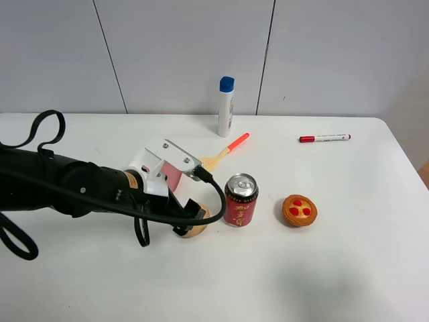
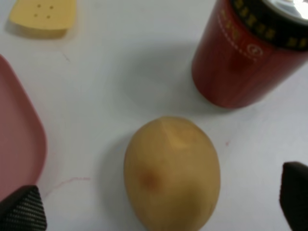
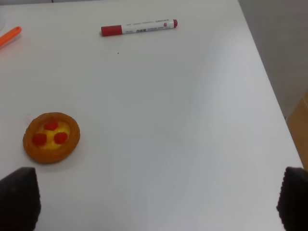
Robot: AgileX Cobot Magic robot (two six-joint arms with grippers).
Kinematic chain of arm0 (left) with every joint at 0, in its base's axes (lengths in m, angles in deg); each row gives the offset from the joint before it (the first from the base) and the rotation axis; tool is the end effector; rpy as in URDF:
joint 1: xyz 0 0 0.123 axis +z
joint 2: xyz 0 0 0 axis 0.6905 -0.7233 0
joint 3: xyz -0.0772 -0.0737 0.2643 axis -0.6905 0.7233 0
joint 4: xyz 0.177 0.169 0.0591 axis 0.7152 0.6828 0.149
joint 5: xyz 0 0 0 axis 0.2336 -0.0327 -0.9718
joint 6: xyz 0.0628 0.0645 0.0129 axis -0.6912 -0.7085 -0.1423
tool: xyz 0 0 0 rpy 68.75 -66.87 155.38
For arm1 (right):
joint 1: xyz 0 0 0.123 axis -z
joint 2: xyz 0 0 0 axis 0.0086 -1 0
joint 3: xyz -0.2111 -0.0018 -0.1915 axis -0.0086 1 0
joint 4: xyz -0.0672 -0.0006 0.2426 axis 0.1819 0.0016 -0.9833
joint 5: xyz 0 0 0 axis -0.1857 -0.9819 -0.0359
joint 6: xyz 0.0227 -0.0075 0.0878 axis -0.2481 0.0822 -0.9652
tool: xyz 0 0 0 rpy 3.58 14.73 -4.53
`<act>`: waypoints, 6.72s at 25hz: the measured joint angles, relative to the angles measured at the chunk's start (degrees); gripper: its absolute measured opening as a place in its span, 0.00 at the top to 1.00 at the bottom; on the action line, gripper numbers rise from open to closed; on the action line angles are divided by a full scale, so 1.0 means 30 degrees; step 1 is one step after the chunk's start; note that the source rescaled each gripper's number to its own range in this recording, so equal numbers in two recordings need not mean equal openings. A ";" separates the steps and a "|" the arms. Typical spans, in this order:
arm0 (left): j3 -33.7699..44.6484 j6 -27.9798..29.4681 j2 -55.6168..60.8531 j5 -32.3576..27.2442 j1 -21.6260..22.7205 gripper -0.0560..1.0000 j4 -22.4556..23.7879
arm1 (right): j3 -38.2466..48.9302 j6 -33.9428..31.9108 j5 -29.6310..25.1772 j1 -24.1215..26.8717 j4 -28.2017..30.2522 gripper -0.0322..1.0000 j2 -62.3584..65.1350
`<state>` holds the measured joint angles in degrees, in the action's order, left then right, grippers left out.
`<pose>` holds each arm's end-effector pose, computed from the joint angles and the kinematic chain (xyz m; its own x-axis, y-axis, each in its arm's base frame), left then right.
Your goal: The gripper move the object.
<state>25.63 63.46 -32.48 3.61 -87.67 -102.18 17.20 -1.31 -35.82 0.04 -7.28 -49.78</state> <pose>0.2107 -0.2022 0.1590 -0.6160 0.4243 -0.6637 0.6186 0.7822 -0.0740 -0.0050 -0.0058 0.2751 -0.4569 0.0794 -0.8860 0.0861 0.9953 0.0448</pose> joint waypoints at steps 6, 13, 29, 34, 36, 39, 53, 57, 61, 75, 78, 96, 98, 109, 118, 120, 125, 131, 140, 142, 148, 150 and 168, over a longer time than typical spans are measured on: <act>-0.0813 0.0000 -0.1497 0.0367 -0.0009 0.00 -0.0214 | 0.0000 0.0000 0.0000 0.0000 0.0000 0.00 0.0000; -0.1134 0.0000 -0.2969 0.0333 -0.0009 0.00 -0.0232 | 0.0000 0.0000 0.0000 0.0000 0.0000 0.00 0.0000; -0.2533 0.0000 -0.3510 -0.3024 0.0010 0.01 0.0251 | 0.0000 0.0000 0.0000 0.0000 0.0000 0.00 0.0000; -0.4055 0.0000 -0.4582 -0.4704 0.0010 0.05 0.0533 | 0.0000 0.0000 0.0000 0.0000 0.0000 0.00 0.0000; -0.4685 0.0000 -0.4852 -0.5170 0.0010 0.05 0.0728 | 0.0000 0.0000 0.0000 0.0000 0.0000 0.00 0.0000; -0.5209 0.0000 -0.5291 -0.5666 0.0010 0.06 0.0921 | 0.0000 0.0000 0.0000 0.0000 0.0000 0.00 0.0000; -0.5327 0.0000 -0.5707 -0.6376 0.0046 0.37 0.1188 | 0.0000 0.0000 0.0000 0.0000 0.0000 0.00 0.0000; -0.5346 0.0000 -0.5707 -0.6340 0.0046 0.65 0.1245 | 0.0000 0.0000 0.0000 0.0000 0.0000 0.00 0.0000; -0.5346 0.0000 -0.5707 -0.6258 0.0046 0.88 0.1245 | 0.0000 0.0000 0.0000 0.0000 0.0000 0.00 0.0000; -0.5346 0.0000 -0.3473 -0.5987 0.1352 0.94 0.1840 | 0.0000 0.0000 0.0000 0.0000 0.0000 0.00 0.0000; -0.5346 0.0000 -0.2307 -0.5384 0.2151 0.94 0.1984 | 0.0000 0.0000 0.0000 0.0000 0.0000 0.00 0.0000; -0.5346 -0.0184 -0.4284 -0.2945 0.6261 0.85 0.3191 | 0.0000 0.0000 0.0000 0.0000 0.0000 0.00 0.0000; -0.5346 -0.0187 -0.4792 -0.2895 0.6243 0.65 0.3204 | 0.0000 0.0000 0.0000 0.0000 0.0000 0.00 0.0000; -0.5346 0.0040 -0.5063 -0.1055 0.6242 0.00 0.3233 | 0.0000 0.0000 0.0000 0.0000 0.0000 0.00 0.0000; -0.5346 0.0524 -0.0507 -0.1405 0.6455 0.00 0.3295 | 0.0000 0.0000 0.0000 0.0000 0.0000 0.00 0.0000; -0.5346 0.0522 0.1230 -0.1845 0.6677 0.00 0.3361 | 0.0000 0.0000 0.0000 0.0000 0.0000 0.00 0.0000; -0.5329 0.1437 0.5399 -0.4216 0.7326 0.00 0.4376 | 0.0000 0.0000 0.0000 0.0000 0.0000 0.00 0.0000; -0.5311 0.3624 1.0187 -0.9748 0.8331 0.00 0.7314 | 0.0000 0.0000 0.0000 0.0000 0.0000 0.00 0.0000; -0.2934 0.5404 1.8844 -1.7121 1.0656 0.00 0.9374 | 0.0000 0.0000 0.0000 0.0000 0.0000 0.00 0.0000; -0.1907 0.5550 2.1150 -1.8371 1.1228 0.00 0.9374 | 0.0000 0.0000 0.0000 0.0000 0.0000 0.00 0.0000; 0.1121 0.5834 2.5872 -1.9853 1.2827 0.00 0.9284 | 0.0000 0.0000 0.0000 0.0000 0.0000 0.00 0.0000; 0.1749 0.5834 2.6790 -1.9878 1.3191 0.00 0.9079 | 0.0000 0.0000 0.0000 0.0000 0.0000 0.00 0.0000; 0.2962 0.5834 2.9996 -2.0534 1.3521 0.00 0.8633 | 0.0000 0.0000 0.0000 0.0000 0.0000 0.00 0.0000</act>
<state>34.51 80.96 57.51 -57.99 -47.10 -76.28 17.20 -1.31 -35.82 0.04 -7.28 -49.78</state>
